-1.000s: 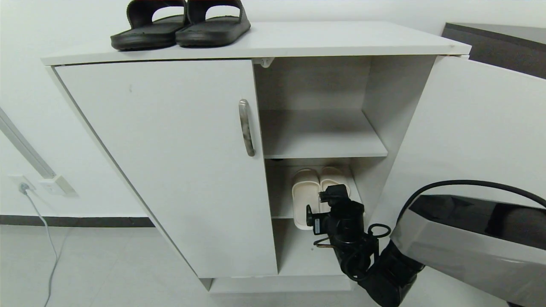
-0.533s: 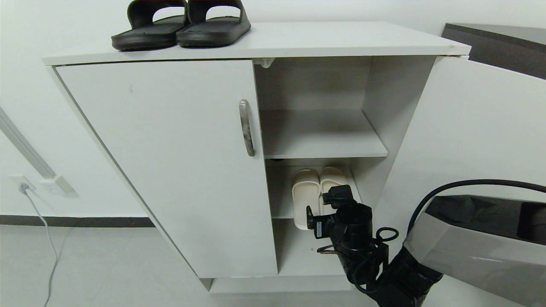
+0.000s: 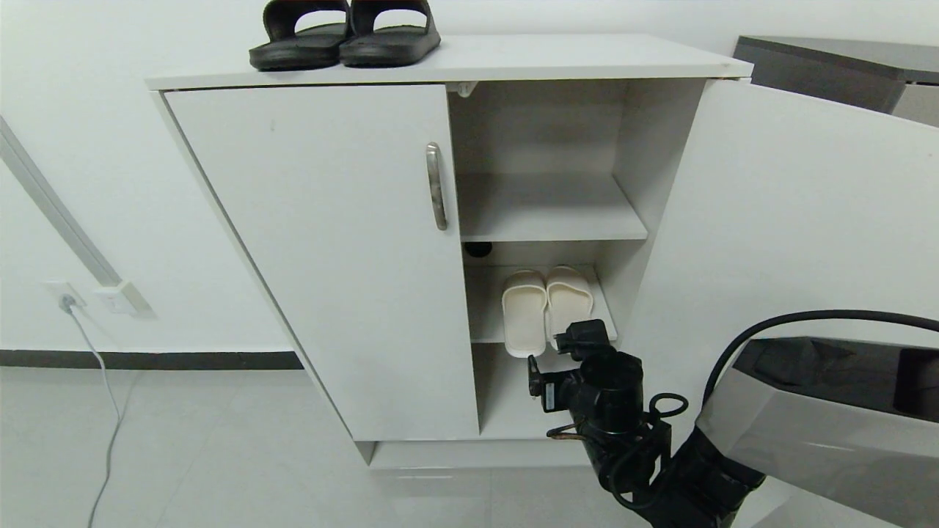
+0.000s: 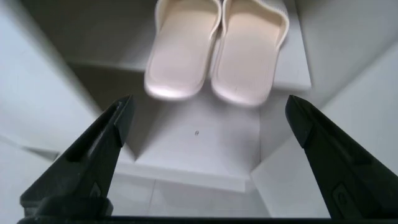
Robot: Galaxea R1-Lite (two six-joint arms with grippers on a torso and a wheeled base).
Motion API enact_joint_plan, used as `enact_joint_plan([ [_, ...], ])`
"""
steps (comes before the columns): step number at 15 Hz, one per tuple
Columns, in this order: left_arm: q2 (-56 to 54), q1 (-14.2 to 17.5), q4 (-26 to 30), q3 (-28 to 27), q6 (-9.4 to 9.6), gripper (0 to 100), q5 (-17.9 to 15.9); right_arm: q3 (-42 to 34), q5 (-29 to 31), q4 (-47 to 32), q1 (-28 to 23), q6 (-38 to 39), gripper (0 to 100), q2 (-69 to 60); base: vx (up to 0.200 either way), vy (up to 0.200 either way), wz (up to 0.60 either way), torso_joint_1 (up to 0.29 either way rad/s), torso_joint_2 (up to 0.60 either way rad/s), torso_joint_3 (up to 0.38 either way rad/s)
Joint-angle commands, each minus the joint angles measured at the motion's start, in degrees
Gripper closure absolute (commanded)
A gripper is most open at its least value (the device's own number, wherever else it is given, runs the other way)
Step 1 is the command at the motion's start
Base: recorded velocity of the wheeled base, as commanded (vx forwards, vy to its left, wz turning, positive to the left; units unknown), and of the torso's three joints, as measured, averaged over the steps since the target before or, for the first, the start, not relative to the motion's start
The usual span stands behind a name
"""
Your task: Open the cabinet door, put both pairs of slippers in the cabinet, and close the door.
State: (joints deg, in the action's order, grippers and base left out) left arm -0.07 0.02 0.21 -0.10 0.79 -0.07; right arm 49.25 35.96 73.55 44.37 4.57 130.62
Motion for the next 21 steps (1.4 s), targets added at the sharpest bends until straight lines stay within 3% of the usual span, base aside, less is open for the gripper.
enact_joint_plan([
  [1, 0.1, 0.1, 0.0, 0.0, 0.0, 100, 0.0, -0.1, 0.0, 0.3, 0.0, 0.0, 0, 0.1, 0.0, 0.0, 0.0, 0.0, 0.0, 0.0],
  [13, 0.1, 0.1, 0.0, 0.0, -0.53, 100, 0.0, -1.0, 0.2, 1.8, 0.0, -0.5, 0, 0.0, 0.0, 0.0, 0.0, 0.0, 0.0, 0.005],
  [21, 0.1, 0.0, 0.0, 0.0, -0.53, 100, 0.0, -0.6, 0.2, 2.1, -0.1, -0.7, 0, 0.1, 0.0, 0.0, 0.0, 0.002, 0.0, 0.179],
])
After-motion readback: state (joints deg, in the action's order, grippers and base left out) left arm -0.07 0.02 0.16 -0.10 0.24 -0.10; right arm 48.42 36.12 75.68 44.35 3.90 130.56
